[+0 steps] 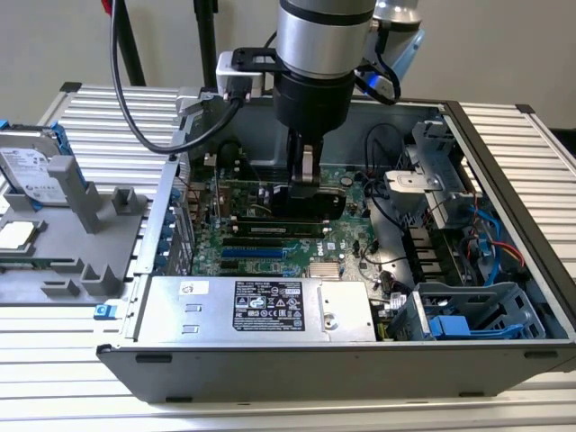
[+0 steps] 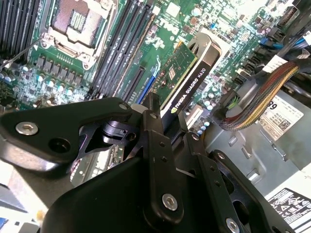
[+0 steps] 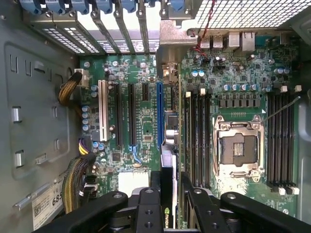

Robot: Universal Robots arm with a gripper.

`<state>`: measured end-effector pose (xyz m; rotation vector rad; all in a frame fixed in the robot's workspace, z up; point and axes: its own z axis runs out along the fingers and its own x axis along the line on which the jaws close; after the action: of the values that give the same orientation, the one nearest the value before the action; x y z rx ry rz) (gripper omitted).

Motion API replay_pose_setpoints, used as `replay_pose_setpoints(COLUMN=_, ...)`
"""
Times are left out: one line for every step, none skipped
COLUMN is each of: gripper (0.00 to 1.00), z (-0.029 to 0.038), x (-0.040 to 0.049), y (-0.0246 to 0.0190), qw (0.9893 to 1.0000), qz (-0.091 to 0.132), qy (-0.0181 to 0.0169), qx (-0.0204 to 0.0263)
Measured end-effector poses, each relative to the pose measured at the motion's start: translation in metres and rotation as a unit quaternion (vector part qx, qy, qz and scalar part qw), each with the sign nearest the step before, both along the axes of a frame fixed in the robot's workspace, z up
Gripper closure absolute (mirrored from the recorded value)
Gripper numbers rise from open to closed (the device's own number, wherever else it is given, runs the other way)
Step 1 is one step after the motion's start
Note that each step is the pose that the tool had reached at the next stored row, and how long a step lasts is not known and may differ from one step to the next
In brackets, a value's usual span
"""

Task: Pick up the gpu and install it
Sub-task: 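Insert the gpu into the slot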

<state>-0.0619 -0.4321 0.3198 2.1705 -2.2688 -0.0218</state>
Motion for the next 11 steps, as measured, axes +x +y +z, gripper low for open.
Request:
replay_pose_setpoints(gripper=1.0, z=-0.0001, x=0.0, y=0.0, qw=1.0, qz=0.0, qy=0.0, qx=0.0)
replay_pose_setpoints(gripper=1.0, z=-0.0002, x=0.0, y=0.0, qw=1.0, qz=0.0, qy=0.0, qx=0.0)
replay_pose_setpoints(gripper=1.0, z=-0.0002, x=0.0, y=0.0, qw=1.0, qz=0.0, qy=0.0, qx=0.0)
replay_pose_setpoints(gripper=1.0, z=-0.0003, x=0.0, y=0.0, qw=1.0, qz=0.0, qy=0.0, qx=0.0)
replay_pose_setpoints(gripper=1.0, z=-0.0005, x=0.0, y=0.0, qw=1.0, qz=0.0, qy=0.0, qx=0.0)
replay_pose_setpoints(gripper=1.0, z=-0.0007, x=0.0, y=0.0, qw=1.0, qz=0.0, qy=0.0, qx=0.0)
replay_pose_setpoints(gripper=1.0, z=-0.0008, x=0.0, y=0.0, qw=1.0, qz=0.0, qy=0.0, qx=0.0)
replay_pose_setpoints(gripper=1.0, z=-0.001, x=0.0, y=0.0, qw=1.0, qz=0.0, qy=0.0, qx=0.0)
replay_pose_setpoints(gripper=1.0, z=-0.0011, x=0.0, y=0.0, qw=1.0, qz=0.0, qy=0.0, qx=0.0)
replay_pose_setpoints(gripper=1.0, z=-0.0013, x=0.0, y=0.0, qw=1.0, qz=0.0, qy=0.0, qx=0.0)
replay_pose_setpoints(gripper=1.0, z=-0.0015, x=0.0, y=0.0, qw=1.0, qz=0.0, qy=0.0, qx=0.0)
